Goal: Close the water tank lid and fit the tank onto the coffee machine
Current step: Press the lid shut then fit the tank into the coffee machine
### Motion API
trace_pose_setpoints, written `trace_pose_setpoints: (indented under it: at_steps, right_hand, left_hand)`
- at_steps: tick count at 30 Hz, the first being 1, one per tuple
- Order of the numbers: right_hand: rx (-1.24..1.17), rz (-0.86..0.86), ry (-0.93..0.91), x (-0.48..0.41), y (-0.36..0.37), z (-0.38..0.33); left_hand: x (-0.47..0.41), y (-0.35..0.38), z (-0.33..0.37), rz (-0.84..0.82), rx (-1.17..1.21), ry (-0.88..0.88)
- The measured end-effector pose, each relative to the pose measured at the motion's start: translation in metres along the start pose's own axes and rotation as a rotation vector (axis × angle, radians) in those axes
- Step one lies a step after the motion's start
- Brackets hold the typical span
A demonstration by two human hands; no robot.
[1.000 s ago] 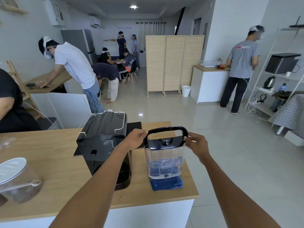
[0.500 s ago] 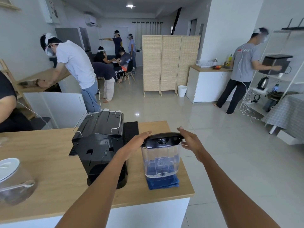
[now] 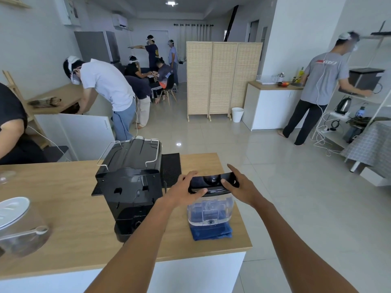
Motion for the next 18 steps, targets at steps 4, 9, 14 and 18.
trace_pose_setpoints:
  at_steps: [4,9,14,18]
  right_hand:
    - [0.069,0.016,-0.024,-0.003,0.002,0.005]
    - [0.176,0.075,-0.081,-0.003,0.002,0.001]
    - [0.171,0.082,-0.068,-0.009,0.005,0.0]
    - [0.181,0.07,-0.049,-0.012,0.005,-0.003]
  left_hand:
    - [-0.004,-0.002,-0.001,0.012,-0.086,-0.017]
    - [-0.017,-0.002,-0.002,0.032,-0.199,-0.006]
    - [-0.023,-0.008,-0.001,0.051,-0.236,0.022]
    - [-0.023,-0.007,0.002,0.127,-0.28,0.038]
Point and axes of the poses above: each hand's wrist, its own x-axis away from the middle knuckle, its own y-axis out of the palm, z = x × y, the point moved 4 cm from there along -x, towards the middle knuckle, and after that the axes turned 6 degrees about z, right-handed, at the moved point
